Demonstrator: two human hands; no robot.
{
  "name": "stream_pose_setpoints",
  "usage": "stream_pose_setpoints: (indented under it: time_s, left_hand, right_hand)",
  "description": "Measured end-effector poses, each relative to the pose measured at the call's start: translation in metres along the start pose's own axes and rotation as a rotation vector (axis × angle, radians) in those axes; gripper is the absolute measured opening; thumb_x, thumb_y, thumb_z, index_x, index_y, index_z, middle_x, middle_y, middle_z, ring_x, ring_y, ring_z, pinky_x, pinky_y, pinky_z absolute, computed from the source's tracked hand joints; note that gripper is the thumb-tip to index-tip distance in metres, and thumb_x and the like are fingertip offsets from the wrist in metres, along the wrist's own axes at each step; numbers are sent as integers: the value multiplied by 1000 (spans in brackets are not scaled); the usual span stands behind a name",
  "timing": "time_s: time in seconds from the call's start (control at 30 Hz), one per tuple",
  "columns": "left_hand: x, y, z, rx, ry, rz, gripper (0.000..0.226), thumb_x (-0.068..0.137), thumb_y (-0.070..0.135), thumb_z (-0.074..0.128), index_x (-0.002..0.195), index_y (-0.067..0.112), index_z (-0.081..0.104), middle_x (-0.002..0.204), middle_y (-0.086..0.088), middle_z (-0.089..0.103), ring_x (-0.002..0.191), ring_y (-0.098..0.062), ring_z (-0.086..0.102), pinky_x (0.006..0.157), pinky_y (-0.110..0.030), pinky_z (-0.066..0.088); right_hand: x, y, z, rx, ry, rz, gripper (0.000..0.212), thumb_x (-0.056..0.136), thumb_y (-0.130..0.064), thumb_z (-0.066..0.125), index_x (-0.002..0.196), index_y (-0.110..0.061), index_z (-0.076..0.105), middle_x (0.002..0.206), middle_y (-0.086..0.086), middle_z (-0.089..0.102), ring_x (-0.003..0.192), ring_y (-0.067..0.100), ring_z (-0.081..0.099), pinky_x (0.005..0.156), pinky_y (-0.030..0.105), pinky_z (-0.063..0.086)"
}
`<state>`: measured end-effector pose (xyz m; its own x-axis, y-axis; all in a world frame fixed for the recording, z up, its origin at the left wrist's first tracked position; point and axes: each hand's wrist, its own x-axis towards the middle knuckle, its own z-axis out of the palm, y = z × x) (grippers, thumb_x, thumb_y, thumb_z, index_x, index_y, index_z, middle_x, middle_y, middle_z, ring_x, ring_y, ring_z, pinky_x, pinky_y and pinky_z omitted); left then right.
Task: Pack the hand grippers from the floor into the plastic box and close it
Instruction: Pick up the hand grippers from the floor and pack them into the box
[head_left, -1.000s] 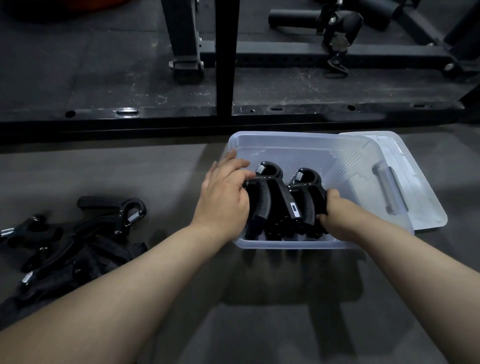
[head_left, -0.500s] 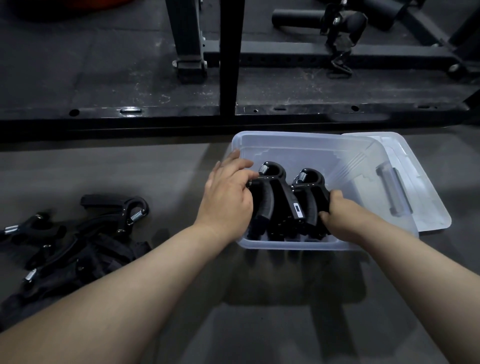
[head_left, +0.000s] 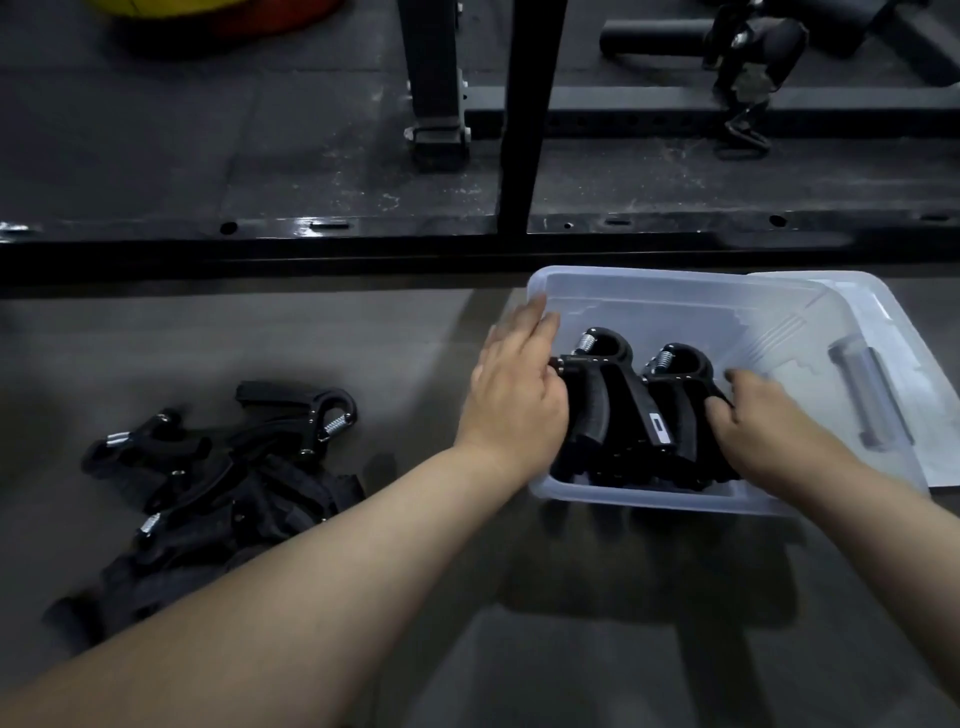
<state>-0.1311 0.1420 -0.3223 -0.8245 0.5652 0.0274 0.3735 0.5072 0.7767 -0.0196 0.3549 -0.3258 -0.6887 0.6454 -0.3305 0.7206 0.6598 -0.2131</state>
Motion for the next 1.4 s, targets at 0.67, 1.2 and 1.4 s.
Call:
stream_pose_setpoints:
  time_s: [0.67, 1.2, 1.4]
  left_hand:
    - [-11, -5, -16, -103, -100, -81, 76, 94, 8, 51, 157, 20, 11, 165, 9, -1, 150, -6, -2, 123, -29, 10]
    - [-56, -189, -93, 534, 176, -576, 57, 88, 23, 54, 142, 8, 45, 152, -14, 36, 144, -32, 26, 119, -42, 13]
    - [-50, -197, -89, 650, -83, -619, 56, 93, 47, 49, 138, 15, 41, 146, -10, 34, 139, -36, 23, 110, -46, 25]
  right_hand:
    - [-48, -150, 20, 509, 52, -467, 51, 99, -15, 41, 149, -21, 38, 153, -4, 39, 141, 9, 33, 115, 25, 24]
    - [-49, -175, 44, 129, 77, -440, 54, 102, -29, 36, 152, -12, 24, 162, -11, -16, 148, 24, 13, 113, 45, 25]
    - [-53, -176, 43, 164, 95, -435, 51, 102, -29, 36, 150, -13, 28, 162, -14, -15, 147, 23, 19, 109, 44, 30]
